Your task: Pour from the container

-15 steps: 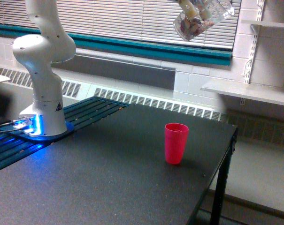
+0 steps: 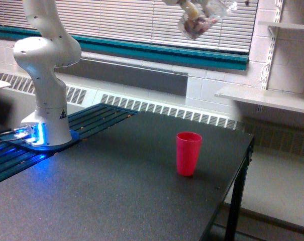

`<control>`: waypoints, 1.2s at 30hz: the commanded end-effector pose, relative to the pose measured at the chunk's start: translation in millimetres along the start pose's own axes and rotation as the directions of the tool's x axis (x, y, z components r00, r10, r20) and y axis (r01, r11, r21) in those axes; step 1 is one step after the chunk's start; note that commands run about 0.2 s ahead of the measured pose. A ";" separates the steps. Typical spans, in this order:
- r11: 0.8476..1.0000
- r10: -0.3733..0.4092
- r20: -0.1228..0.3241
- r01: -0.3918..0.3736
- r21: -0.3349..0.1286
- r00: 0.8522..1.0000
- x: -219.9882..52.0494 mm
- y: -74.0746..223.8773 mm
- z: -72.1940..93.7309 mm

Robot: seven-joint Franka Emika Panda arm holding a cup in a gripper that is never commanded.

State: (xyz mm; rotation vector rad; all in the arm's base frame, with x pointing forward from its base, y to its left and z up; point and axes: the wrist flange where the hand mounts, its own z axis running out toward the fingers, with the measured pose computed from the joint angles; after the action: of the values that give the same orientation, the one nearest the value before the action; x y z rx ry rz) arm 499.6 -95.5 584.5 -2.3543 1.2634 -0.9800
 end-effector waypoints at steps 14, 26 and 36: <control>0.971 -0.150 -0.081 0.162 0.178 0.985 -50.1 -33.9 -116.0; 0.944 -0.259 -0.036 0.260 0.203 0.965 -84.6 -63.2 -103.0; 0.924 -0.328 0.028 0.314 0.217 0.944 -108.3 -79.9 -70.0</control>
State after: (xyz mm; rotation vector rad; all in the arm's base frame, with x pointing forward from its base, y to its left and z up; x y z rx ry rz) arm 450.9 29.9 642.6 -2.4004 0.8149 -1.0839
